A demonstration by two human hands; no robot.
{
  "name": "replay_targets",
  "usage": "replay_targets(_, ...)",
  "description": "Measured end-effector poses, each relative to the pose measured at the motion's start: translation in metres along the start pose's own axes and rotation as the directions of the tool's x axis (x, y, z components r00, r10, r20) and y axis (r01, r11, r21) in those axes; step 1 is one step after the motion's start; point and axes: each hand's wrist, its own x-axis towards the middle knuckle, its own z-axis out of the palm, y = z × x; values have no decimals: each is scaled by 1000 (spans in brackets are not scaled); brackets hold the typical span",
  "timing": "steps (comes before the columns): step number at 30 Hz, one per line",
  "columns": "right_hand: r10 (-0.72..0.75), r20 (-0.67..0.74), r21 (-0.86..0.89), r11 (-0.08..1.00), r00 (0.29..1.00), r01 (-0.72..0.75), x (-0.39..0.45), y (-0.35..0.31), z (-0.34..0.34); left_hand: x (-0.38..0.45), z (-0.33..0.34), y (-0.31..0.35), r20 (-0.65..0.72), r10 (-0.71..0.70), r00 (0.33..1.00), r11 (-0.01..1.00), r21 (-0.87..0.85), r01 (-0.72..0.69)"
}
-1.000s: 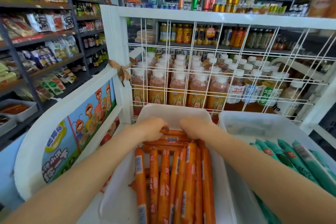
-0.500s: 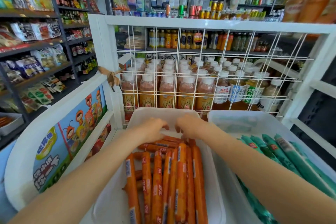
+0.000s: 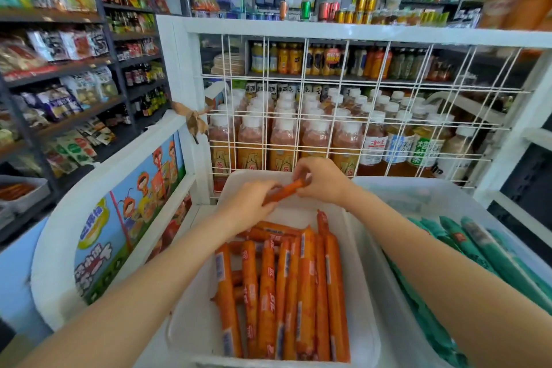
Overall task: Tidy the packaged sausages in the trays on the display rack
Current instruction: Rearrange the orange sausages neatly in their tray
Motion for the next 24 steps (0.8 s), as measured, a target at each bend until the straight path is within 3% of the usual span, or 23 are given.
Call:
replay_targets(4,-35,-107,233,971,994,59,-13,-23,-23,2,-6,18,-178,36,983,994,-98,-54)
replay_targets(6,28,-50,439,898,998,-3,-22,-25,-35,1,-8,22,-193,52,980,987,-137,-80)
replay_targets(8,79,47,645,759,996,-90,-30,-25,-47,-3,-9,24,-192,87,978,983,-142,-115)
replay_targets(10,80,123,736,661,989,-145,-35,-24,-54,-6,-10,26,-198,123,972,977,-145,-154)
replay_targets(15,61,145,818,554,988,-154,-30,-28,-59,-10,-21,31,-213,118,970,965,-205,-162)
replay_targets(21,24,98,834,543,995,-95,-25,-35,-59,-13,-34,30,-206,143,968,941,-274,-197)
replay_targets(22,24,81,831,551,996,-81,-24,-35,-59,-14,-38,31,-210,124,970,933,-308,-186)
replay_targets(24,19,40,721,692,999,-42,-25,-33,-61,-12,-51,33,-261,-18,965,861,-495,-118)
